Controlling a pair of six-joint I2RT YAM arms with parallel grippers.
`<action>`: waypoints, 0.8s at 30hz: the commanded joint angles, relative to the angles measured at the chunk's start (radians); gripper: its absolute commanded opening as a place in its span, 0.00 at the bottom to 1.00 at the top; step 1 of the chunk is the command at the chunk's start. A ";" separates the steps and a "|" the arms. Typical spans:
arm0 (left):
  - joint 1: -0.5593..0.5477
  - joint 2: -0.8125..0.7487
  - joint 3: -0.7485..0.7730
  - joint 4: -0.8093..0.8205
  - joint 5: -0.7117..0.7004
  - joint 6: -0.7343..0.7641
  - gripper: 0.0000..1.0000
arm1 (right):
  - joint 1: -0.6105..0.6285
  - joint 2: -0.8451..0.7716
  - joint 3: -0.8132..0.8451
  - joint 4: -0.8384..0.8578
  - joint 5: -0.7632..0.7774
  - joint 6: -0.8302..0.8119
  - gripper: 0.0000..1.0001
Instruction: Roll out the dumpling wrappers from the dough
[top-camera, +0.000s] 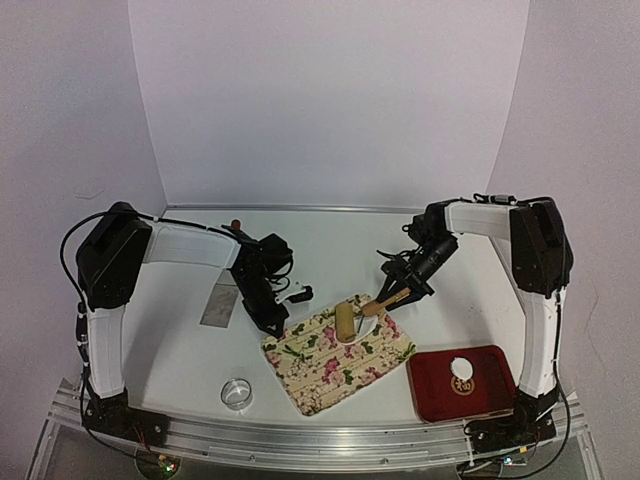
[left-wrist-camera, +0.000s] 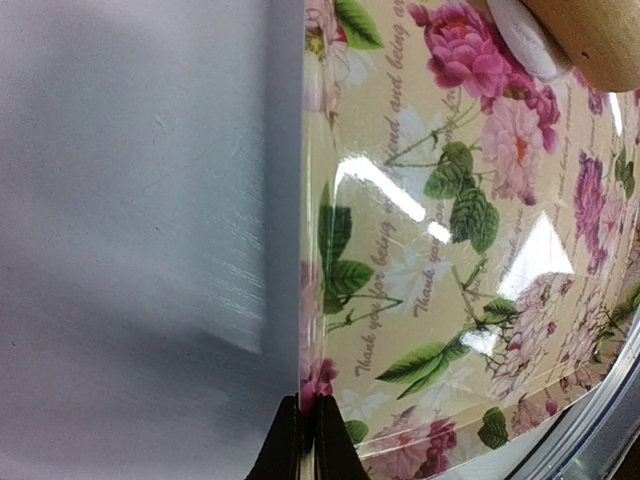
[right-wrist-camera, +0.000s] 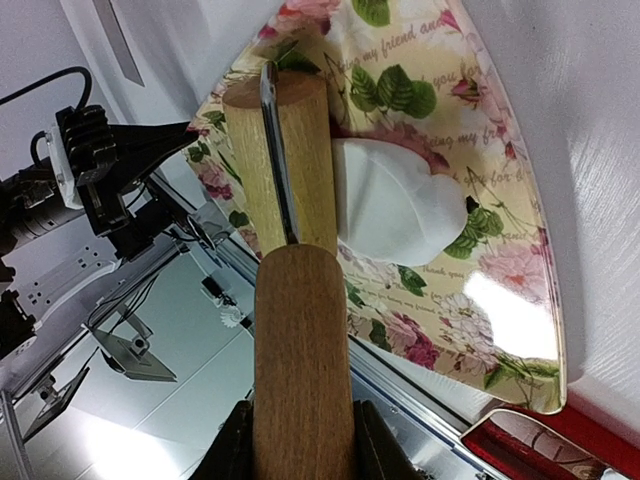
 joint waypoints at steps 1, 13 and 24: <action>-0.018 0.005 -0.020 0.012 -0.066 0.002 0.00 | -0.058 -0.006 -0.084 -0.040 0.395 0.051 0.00; -0.017 0.005 -0.015 0.005 -0.073 -0.004 0.00 | -0.037 -0.033 -0.156 -0.046 0.358 0.026 0.00; -0.017 0.011 -0.016 -0.003 -0.087 -0.007 0.00 | -0.045 -0.079 -0.221 -0.043 0.373 0.032 0.00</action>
